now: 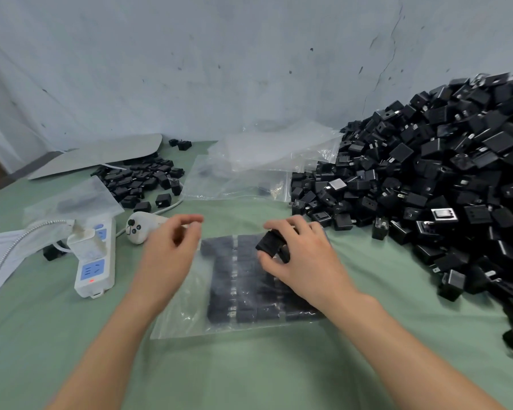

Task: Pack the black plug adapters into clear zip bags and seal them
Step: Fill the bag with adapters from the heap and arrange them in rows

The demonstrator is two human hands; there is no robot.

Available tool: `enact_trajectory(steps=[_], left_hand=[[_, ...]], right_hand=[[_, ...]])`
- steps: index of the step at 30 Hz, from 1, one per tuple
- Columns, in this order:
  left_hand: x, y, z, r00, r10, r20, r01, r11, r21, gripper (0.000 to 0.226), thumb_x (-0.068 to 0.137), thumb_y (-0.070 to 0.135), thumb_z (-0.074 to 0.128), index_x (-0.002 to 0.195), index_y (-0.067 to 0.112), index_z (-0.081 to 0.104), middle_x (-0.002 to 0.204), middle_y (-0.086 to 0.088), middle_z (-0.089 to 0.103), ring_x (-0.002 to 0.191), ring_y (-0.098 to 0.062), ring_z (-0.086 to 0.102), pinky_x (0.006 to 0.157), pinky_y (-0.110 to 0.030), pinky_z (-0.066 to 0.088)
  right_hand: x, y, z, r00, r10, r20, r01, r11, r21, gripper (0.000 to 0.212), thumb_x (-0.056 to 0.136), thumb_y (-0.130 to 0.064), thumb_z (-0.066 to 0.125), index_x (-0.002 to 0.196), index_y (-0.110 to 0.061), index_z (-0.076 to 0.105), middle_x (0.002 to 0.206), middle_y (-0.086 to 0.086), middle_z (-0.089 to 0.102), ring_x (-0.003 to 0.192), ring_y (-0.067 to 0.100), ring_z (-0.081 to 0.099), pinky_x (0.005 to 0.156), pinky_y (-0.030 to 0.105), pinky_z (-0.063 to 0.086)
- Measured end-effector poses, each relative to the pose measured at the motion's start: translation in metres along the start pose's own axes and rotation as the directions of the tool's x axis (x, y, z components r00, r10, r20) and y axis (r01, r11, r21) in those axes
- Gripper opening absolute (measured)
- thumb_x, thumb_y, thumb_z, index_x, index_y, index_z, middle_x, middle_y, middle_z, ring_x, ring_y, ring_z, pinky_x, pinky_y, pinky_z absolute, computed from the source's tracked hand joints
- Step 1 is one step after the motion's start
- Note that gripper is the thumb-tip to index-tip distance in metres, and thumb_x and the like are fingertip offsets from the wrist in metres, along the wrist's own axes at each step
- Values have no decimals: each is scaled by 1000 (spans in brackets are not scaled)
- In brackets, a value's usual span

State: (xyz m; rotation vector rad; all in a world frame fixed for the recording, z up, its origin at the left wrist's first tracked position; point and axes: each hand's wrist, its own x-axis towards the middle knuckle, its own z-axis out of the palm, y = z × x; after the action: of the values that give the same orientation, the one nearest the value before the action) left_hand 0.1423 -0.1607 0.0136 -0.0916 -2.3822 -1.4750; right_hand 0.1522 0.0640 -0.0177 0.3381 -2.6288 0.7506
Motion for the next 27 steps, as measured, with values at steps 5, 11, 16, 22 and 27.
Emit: enact_trajectory(steps=[5, 11, 16, 22, 27], left_hand=[[-21, 25, 33, 946, 2, 325, 56, 984, -170, 15, 96, 31, 60, 110, 31, 65, 92, 10, 74, 82, -2, 68, 70, -17, 50], [-28, 25, 38, 947, -68, 313, 143, 964, -225, 20, 96, 16, 62, 113, 28, 60, 99, 1, 75, 89, -14, 70, 77, -31, 56], [-23, 21, 26, 964, -205, 169, 252, 908, -335, 16, 96, 9, 60, 110, 17, 58, 94, -6, 75, 82, -16, 73, 68, -25, 57], [0, -16, -34, 890, -412, -194, 321, 869, -376, 48, 89, 22, 67, 129, -1, 52, 111, -11, 60, 82, -11, 54, 76, -26, 43], [-1, -46, -53, 813, -560, -158, 503, 813, -294, 41, 95, 8, 54, 136, 11, 51, 107, -9, 58, 90, -23, 59, 79, -31, 49]], right_hand=[[0, -12, -8, 985, -111, -133, 120, 991, 58, 45, 81, -43, 67, 124, -29, 61, 121, -5, 56, 105, 24, 48, 91, 25, 39], [-3, -17, -6, 983, -170, -72, 177, 978, 109, 50, 80, -41, 72, 125, -23, 59, 125, -1, 51, 105, 24, 50, 92, 32, 45], [-1, -15, 0, 985, -171, 15, 169, 981, 92, 35, 90, -25, 67, 124, -27, 57, 119, -10, 53, 106, 17, 44, 92, 24, 39], [0, -1, 1, 996, -65, -60, 70, 994, 87, 26, 92, -26, 62, 118, -28, 58, 113, -12, 57, 97, 15, 42, 81, 19, 29], [2, 9, 6, 996, -18, -84, 25, 996, 84, 26, 93, -28, 62, 118, -32, 55, 110, -16, 53, 95, 9, 37, 81, 22, 33]])
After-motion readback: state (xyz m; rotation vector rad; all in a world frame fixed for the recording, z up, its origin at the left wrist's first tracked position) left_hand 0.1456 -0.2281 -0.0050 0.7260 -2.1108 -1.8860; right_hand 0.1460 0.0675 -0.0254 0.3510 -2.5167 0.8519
